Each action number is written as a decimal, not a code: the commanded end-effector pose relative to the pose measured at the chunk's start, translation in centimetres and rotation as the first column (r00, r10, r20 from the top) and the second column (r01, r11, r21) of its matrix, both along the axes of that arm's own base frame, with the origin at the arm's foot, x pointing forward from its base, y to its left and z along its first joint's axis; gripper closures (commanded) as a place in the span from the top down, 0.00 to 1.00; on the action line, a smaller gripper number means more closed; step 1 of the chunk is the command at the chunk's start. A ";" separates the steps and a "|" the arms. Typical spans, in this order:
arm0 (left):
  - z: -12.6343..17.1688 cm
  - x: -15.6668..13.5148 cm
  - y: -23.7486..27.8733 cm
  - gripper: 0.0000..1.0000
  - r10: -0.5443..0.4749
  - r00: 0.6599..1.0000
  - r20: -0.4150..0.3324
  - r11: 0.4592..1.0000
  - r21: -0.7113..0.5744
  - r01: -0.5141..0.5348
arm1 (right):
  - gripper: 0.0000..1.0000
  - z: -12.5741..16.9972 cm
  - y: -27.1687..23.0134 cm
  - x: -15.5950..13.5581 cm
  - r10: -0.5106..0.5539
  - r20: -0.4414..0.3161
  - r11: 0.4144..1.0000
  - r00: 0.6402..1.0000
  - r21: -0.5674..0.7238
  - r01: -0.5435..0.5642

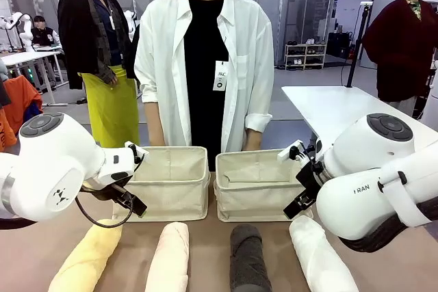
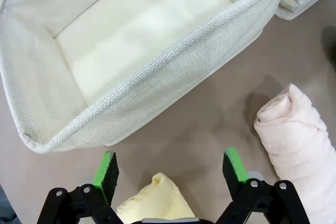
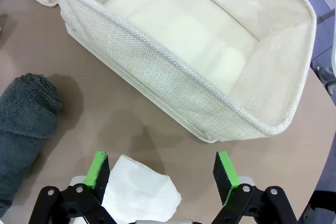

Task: Divide the towels into two baskets.
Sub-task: Pick up one hotel-folded towel and place it in the Fabric basket indicated by the person.

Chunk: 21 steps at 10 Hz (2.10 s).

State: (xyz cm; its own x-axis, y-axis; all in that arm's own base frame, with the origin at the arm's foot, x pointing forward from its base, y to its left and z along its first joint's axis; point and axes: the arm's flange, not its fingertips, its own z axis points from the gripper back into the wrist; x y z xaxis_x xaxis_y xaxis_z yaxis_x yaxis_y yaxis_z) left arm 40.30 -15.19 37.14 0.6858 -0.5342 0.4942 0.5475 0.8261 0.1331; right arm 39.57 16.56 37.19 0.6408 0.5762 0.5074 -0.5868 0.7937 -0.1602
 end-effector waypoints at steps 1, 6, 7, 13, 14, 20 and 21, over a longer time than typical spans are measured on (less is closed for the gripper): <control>1.0 0.1 0.5 1.00 -0.015 0.999 -0.034 1.000 -0.011 0.014 | 1.00 1.3 -0.9 -0.1 0.032 -0.039 0.998 0.999 0.050 -0.030; 5.1 1.3 5.3 1.00 -0.142 0.965 -0.219 0.958 -0.277 0.078 | 1.00 4.8 -5.6 1.4 0.060 -0.166 0.943 0.984 0.332 -0.002; 5.7 1.4 7.2 1.00 -0.210 0.937 -0.279 0.916 -0.392 0.088 | 1.00 4.8 -7.1 1.5 0.086 -0.225 0.900 0.971 0.434 0.021; 2.9 -0.1 24.8 1.00 -0.450 0.865 -0.220 0.458 -0.889 0.013 | 1.00 0.7 -23.8 -1.8 0.110 -0.370 0.379 0.923 0.874 0.305; 2.8 -1.3 28.9 1.00 -0.362 0.911 -0.198 0.415 -0.909 -0.033 | 1.00 0.3 -27.7 -3.4 0.029 -0.381 0.314 0.924 0.881 0.353; 1.8 -8.6 43.3 1.00 -0.038 0.979 -0.198 0.319 -0.931 -0.176 | 1.00 0.9 -41.4 -14.2 -0.319 -0.389 0.081 0.865 0.898 0.433; 1.8 -8.5 43.6 1.00 -0.024 0.981 -0.194 0.311 -0.934 -0.177 | 1.00 1.7 -41.8 -14.7 -0.342 -0.375 0.096 0.862 0.898 0.429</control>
